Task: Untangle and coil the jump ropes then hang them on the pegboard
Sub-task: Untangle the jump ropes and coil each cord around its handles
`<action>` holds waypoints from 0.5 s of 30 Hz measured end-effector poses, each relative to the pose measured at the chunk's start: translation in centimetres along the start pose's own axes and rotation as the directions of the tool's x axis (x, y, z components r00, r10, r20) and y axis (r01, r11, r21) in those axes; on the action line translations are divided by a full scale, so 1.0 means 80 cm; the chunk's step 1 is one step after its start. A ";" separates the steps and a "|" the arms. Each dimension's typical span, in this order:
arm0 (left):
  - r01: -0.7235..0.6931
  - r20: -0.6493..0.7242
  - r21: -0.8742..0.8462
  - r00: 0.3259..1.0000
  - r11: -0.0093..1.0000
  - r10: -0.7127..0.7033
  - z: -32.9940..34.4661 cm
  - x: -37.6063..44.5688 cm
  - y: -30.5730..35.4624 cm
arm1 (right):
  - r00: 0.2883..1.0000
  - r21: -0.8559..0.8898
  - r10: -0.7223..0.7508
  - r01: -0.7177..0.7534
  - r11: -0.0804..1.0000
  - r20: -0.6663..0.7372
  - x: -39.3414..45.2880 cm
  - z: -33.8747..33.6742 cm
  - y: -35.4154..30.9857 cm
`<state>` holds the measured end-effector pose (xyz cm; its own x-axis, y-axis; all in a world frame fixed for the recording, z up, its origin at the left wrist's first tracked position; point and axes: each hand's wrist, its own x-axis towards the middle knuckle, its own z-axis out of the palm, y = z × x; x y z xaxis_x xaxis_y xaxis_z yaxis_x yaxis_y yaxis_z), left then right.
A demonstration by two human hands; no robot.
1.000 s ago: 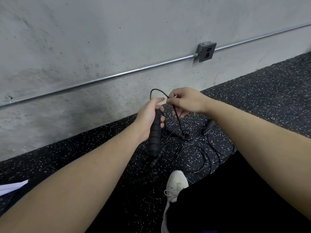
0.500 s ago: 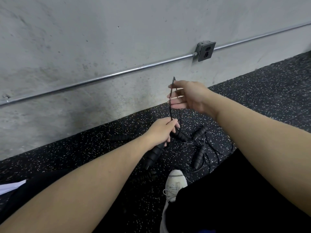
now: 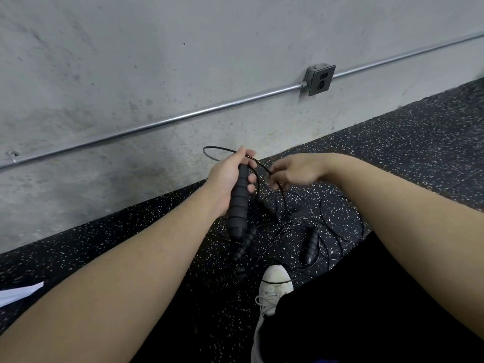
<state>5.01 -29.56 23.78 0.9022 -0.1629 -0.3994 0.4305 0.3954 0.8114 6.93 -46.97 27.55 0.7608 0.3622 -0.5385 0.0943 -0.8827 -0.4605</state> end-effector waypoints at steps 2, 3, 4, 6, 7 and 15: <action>-0.026 -0.003 0.016 1.000 1.000 0.026 -0.003 0.001 0.001 | 0.996 0.056 -0.027 0.032 0.998 -0.090 0.000 -0.001 -0.003; -0.031 -0.001 0.054 1.000 0.998 0.031 -0.003 0.000 0.000 | 0.991 0.081 -0.035 0.046 0.996 -0.127 0.001 -0.001 -0.005; -0.034 -0.001 0.108 0.999 0.994 0.034 -0.003 -0.002 -0.001 | 0.986 0.105 -0.041 0.059 0.993 -0.162 0.002 -0.001 -0.006; -0.045 0.012 0.243 0.999 0.969 0.043 -0.003 -0.005 -0.007 | 0.967 0.176 -0.044 0.091 0.980 -0.251 0.004 0.000 -0.010; -0.049 0.034 0.319 0.999 0.947 0.040 -0.003 -0.005 -0.013 | 0.953 0.221 -0.043 0.113 0.969 -0.300 0.005 0.000 -0.013; -0.141 0.209 0.831 0.976 0.537 -0.067 0.000 -0.013 -0.049 | 0.887 0.648 0.065 0.282 0.707 -0.457 0.002 -0.009 -0.028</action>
<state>2.38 -30.94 21.04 0.8569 -0.3740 -0.3546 0.1254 -0.5161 0.8473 7.33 -45.17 29.01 0.9746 0.1267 -0.1849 -0.1348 -0.3278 -0.9351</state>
